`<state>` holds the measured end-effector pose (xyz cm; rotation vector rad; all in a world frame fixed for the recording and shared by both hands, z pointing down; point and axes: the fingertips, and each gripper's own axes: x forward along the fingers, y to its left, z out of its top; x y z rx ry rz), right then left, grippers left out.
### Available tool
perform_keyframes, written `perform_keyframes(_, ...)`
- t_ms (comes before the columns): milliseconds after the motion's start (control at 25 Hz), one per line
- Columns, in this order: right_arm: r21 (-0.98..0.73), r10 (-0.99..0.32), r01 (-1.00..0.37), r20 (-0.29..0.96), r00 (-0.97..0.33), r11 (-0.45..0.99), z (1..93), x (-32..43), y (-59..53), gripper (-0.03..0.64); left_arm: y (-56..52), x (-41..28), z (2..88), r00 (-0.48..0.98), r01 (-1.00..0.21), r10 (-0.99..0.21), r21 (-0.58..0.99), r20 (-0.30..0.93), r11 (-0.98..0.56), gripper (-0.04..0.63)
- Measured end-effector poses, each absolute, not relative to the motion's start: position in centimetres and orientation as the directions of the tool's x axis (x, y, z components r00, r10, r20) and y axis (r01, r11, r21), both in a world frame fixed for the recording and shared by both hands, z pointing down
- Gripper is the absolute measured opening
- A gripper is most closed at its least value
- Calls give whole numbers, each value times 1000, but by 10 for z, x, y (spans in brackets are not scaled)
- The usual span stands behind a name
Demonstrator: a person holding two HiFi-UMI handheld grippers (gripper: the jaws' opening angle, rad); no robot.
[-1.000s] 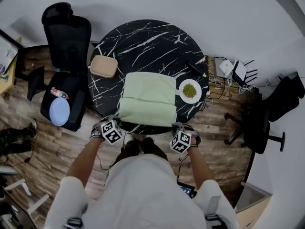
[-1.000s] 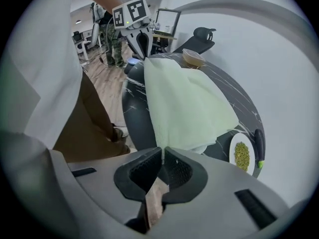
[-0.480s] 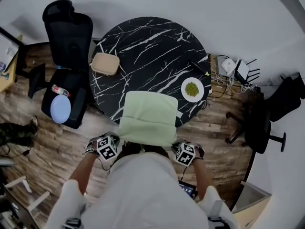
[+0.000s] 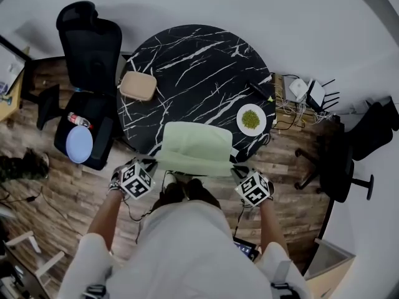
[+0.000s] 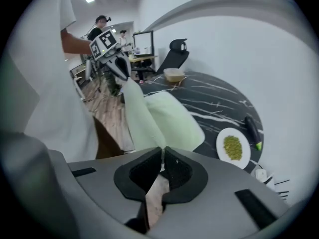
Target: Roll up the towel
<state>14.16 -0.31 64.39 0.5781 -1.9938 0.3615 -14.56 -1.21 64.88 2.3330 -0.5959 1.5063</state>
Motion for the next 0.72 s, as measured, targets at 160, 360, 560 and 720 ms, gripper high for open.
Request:
perform_keyframes(160,88,-362,-602,864,-351,794,646,149,-63,9,-77,-138,648,353,-559,-285,-44,891,-828,17)
perform_keyframes(360,151,-392,-627,881,-266,764,676,155,-107,11,-129,-130,672,283,-601,-319,-92,904,-794,17)
perform_keyframes(560,199,-469,-706,858,-210,680,688,160,-128,112,-142,-132,687,236,-655,-362,-127,902,-745,36)
perform_keyframes(720,215,-496,-718,844,-203,661,684,165,-122,93,-136,-134,684,271,-678,-382,-107,883,-728,89)
